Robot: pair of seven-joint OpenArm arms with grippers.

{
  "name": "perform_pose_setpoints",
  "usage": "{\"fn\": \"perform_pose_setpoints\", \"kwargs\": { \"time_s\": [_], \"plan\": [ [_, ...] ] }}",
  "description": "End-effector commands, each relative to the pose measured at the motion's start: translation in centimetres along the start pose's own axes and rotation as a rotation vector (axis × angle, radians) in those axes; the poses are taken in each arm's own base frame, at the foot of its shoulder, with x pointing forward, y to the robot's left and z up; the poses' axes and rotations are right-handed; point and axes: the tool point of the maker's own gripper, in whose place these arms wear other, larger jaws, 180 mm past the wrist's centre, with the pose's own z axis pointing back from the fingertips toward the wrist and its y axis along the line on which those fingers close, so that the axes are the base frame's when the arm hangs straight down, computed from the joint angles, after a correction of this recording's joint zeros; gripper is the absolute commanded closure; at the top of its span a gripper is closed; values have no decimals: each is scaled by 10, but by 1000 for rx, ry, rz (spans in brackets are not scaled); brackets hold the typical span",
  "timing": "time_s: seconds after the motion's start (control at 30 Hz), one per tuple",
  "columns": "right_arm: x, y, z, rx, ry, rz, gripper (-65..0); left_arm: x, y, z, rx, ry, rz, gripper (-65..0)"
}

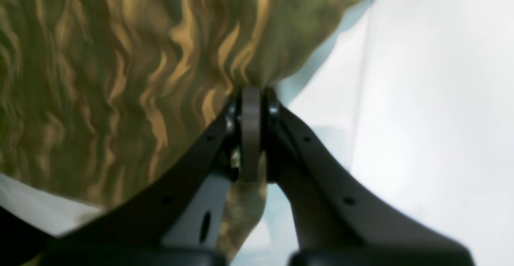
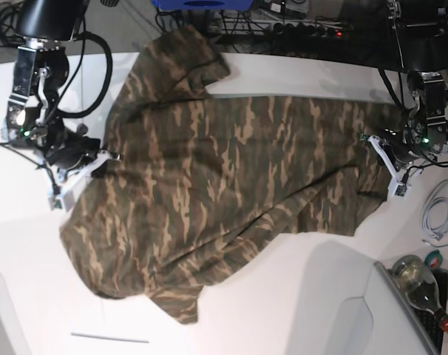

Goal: Layout the t-shirt on the table in an organized manner, then fold the t-shirt properly
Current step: 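Release the shirt with the right gripper and regrasp the shoulder edge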

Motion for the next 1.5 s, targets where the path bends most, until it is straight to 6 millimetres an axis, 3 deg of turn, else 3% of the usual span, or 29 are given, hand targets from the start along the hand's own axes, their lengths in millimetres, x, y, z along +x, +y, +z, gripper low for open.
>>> {"fn": "perform_pose_setpoints", "kwargs": {
  "time_s": [0.0,0.13,0.23,0.33,0.43,0.5,0.53,0.6,0.7,0.77,0.83,0.9,0.97,1.07,1.1,1.13,1.2,1.3,1.4,1.47],
  "plan": [
    [20,13,6,20,-56,21,-8,15,11,5,23,-41,-3,0],
    [26,86,-2,122,-58,153,-8,14,11,5,23,-39,-3,0],
    [20,122,-32,126,-6,211,-8,14,12,5,25,-37,-4,0],
    [6,132,-66,89,66,257,-12,16,13,6,28,-42,-8,0],
    [1,136,-85,59,114,260,-24,6,12,6,26,-24,-11,0],
    [-1,139,-86,59,144,265,-83,4,11,7,26,-22,-15,0],
    [2,144,-81,69,142,271,-141,6,11,8,27,-27,-19,0],
    [18,161,-56,115,79,278,-270,5,11,12,32,-33,-26,0],
    [49,134,-10,101,-91,215,-393,5,21,21,53,-40,-58,0],
    [62,91,8,32,-151,93,-420,4,22,25,58,-44,-74,0],
    [62,37,4,-62,-142,-36,-411,2,18,29,56,-49,-92,0],
    [48,11,-9,-92,-91,-81,-393,1,13,35,55,-57,-116,0],
    [50,10,-21,-52,-90,-22,-311,-5,3,42,44,-61,-143,0],
    [53,17,-35,-10,-78,20,-47,-18,-3,44,33,-41,-153,0],
    [49,15,-42,-11,-52,8,0,-25,-3,42,30,-22,-145,0],
    [45,13,-49,-12,-27,-4,0,-32,-1,39,29,-3,-133,0],
    [41,8,-55,-14,-3,-29,-101,-48,3,34,25,36,-113,0],
    [44,-3,-42,-28,-54,-71,-264,-50,4,33,26,41,-112,0],
    [49,1,-35,-21,-96,-95,-428,-52,4,33,25,46,-109,0],
    [47,0,-43,-18,-73,-109,-482,-50,6,34,31,40,-106,0]
  ]
}}
